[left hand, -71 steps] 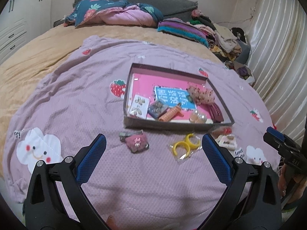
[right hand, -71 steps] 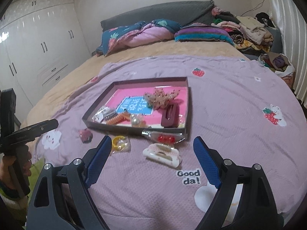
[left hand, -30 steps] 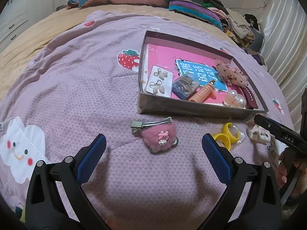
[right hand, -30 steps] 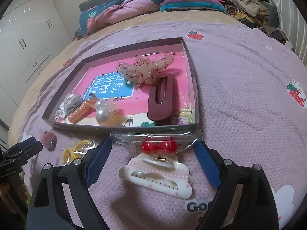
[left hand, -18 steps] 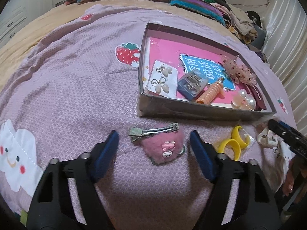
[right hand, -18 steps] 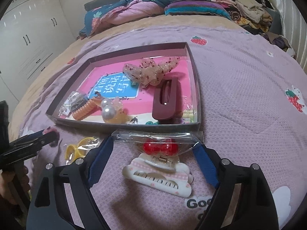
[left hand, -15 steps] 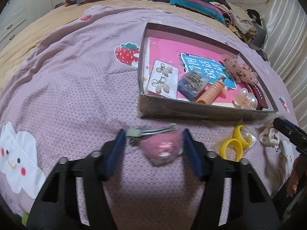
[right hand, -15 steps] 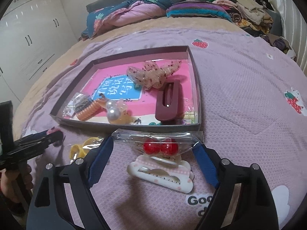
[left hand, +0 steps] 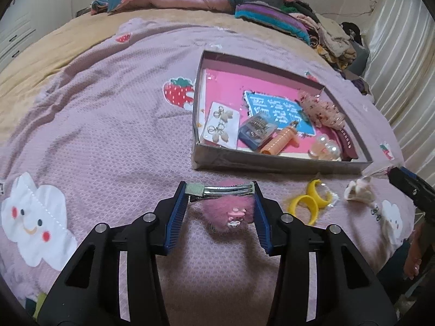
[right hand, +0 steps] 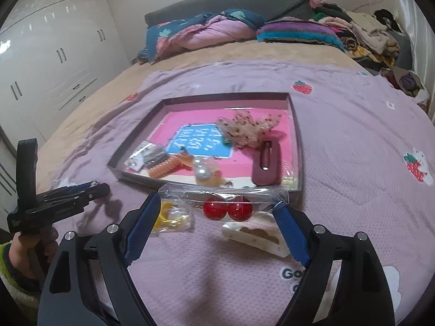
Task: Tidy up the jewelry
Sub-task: 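Carry the pom-pom clip with the left tool while the right carries the red-bead bag over the tray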
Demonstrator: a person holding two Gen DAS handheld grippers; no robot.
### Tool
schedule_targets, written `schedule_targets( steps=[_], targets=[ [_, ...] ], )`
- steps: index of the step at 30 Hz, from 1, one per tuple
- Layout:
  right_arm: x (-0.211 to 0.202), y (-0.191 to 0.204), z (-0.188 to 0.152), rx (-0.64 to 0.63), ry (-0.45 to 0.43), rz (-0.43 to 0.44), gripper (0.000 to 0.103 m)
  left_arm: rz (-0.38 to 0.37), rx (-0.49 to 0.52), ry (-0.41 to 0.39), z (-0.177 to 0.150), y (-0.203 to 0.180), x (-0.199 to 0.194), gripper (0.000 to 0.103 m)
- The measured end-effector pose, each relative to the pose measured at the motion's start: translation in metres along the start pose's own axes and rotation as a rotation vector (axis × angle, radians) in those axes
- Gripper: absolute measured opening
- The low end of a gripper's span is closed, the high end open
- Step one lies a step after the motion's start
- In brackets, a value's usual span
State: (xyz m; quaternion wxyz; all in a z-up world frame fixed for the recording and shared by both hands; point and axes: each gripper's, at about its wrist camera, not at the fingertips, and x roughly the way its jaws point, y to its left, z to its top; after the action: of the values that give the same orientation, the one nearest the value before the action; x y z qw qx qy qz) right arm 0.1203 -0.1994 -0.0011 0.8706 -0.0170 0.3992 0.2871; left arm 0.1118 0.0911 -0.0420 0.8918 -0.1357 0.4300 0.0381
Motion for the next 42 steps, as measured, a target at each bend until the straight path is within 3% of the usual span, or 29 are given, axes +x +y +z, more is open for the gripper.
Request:
schedule_targets(
  steps=[12, 22, 42],
  targets=[
    [-0.013, 0.025, 0.012, -0.052, -0.031, 0.048, 0.082, -0.009, -0.011, -0.072, 0.023, 0.002, -0.033, 0.037],
    [-0.02, 0.022, 0.034, -0.05, -0.079, 0.042, 0.082, -0.038, 0.034, -0.121, 0.052, -0.021, -0.039, 0.037],
    [-0.011, -0.022, 0.063, 0.019, -0.102, -0.046, 0.083, -0.079, 0.078, -0.096, 0.088, -0.055, -0.005, 0.038]
  ],
)
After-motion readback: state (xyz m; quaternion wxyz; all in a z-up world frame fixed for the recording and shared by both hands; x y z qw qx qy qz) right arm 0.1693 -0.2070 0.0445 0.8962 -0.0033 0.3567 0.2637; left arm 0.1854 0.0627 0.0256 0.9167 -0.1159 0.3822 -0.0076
